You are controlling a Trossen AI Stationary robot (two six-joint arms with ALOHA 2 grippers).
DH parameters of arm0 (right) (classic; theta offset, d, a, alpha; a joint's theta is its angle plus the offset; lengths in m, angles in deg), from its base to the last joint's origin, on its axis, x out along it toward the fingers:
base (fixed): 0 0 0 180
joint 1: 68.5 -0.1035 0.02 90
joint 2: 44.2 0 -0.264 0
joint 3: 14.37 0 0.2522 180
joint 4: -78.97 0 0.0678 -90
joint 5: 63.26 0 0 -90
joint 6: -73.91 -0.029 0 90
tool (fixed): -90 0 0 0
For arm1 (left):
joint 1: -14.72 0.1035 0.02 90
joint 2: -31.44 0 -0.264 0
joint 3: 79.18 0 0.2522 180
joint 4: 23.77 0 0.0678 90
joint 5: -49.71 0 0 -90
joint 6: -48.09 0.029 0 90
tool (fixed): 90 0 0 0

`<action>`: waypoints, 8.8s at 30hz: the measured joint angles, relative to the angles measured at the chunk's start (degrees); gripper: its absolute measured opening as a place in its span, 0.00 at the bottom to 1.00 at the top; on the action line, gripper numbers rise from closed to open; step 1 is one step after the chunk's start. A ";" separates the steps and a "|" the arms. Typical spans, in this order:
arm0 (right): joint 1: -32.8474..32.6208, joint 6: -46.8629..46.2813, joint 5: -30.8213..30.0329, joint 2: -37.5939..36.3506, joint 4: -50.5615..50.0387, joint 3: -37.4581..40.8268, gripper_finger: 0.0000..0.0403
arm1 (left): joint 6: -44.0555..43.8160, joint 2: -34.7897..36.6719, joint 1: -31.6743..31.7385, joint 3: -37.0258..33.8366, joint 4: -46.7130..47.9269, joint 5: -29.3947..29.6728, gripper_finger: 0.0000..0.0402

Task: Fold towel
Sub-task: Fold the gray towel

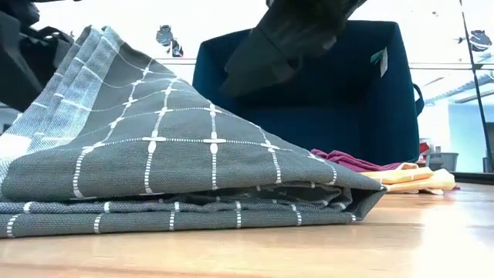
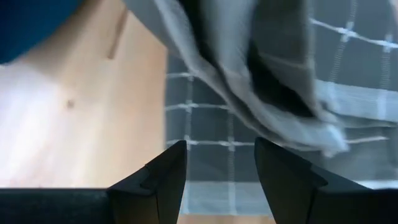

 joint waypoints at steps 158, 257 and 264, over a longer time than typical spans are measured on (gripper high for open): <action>-7.52 -8.07 -10.02 -6.49 -14.59 6.60 0.58 | -12.01 1.79 18.17 -21.24 -59.97 -35.80 0.04; -2.16 -18.74 -19.60 -9.55 -18.74 9.68 0.58 | 34.02 -15.80 24.95 -21.09 -82.16 -41.20 0.51; -3.79 -27.37 -28.31 -15.12 -33.56 9.68 0.58 | 35.30 -14.79 24.10 -21.19 -81.26 -43.04 0.51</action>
